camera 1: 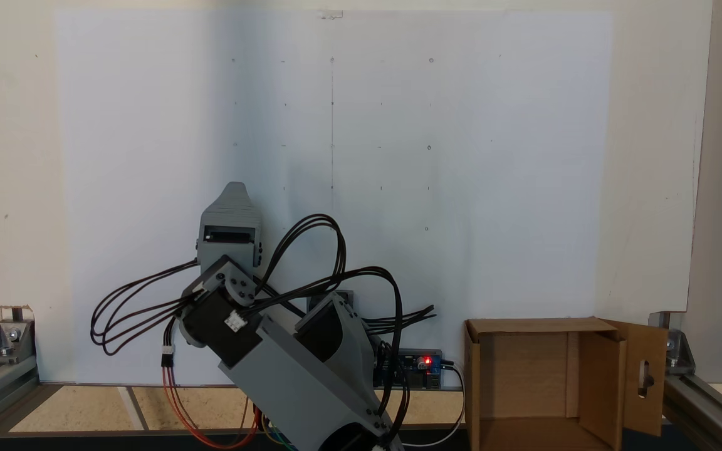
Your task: Grasp a green dice and put it in the bin.
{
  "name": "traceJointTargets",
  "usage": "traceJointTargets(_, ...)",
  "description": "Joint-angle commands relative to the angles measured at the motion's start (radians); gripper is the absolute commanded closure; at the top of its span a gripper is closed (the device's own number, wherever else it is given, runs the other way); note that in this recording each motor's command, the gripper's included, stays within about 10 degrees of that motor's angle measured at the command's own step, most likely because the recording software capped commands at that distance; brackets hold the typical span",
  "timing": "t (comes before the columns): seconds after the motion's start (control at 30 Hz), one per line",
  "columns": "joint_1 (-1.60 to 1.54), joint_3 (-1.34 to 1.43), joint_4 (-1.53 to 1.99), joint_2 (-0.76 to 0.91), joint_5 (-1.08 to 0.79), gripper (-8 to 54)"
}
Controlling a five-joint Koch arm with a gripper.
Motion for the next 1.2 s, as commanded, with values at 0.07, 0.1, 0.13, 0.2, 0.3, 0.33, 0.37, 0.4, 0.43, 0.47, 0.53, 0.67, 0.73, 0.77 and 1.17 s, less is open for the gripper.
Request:
traceJointTargets(0.07, -0.028, -0.005, -0.014, 0.020, 0.084, 2.6)
traceJointTargets(0.1, -0.037, -0.002, -0.015, 0.020, 0.084, 2.6)
traceJointTargets(0.13, -0.052, 0.002, -0.017, 0.017, 0.084, 2.6)
traceJointTargets(0.2, -0.081, 0.005, -0.018, -0.005, 0.084, 2.6)
traceJointTargets(0.3, -0.133, 0.015, -0.018, -0.012, 0.084, 2.6)
traceJointTargets(0.33, -0.144, 0.017, -0.020, -0.015, 0.086, 2.6)
traceJointTargets(0.37, -0.152, 0.018, -0.025, -0.017, 0.086, 2.6)
traceJointTargets(0.4, -0.153, 0.020, -0.038, -0.020, 0.086, 2.6)
traceJointTargets(0.43, -0.153, 0.023, -0.054, -0.026, 0.087, 2.6)
traceJointTargets(0.47, -0.153, 0.023, -0.057, -0.028, 0.091, 2.5)
traceJointTargets(0.53, -0.153, 0.040, -0.077, -0.029, 0.114, 2.6)
traceJointTargets(0.67, -0.153, 0.118, -0.176, -0.029, 0.152, 2.6)
traceJointTargets(0.73, -0.155, 0.155, -0.219, -0.029, 0.155, 2.6)
traceJointTargets(0.77, -0.158, 0.170, -0.235, -0.029, 0.160, 2.6)
traceJointTargets(1.17, -0.196, 0.218, -0.270, -0.048, 0.201, 2.6)
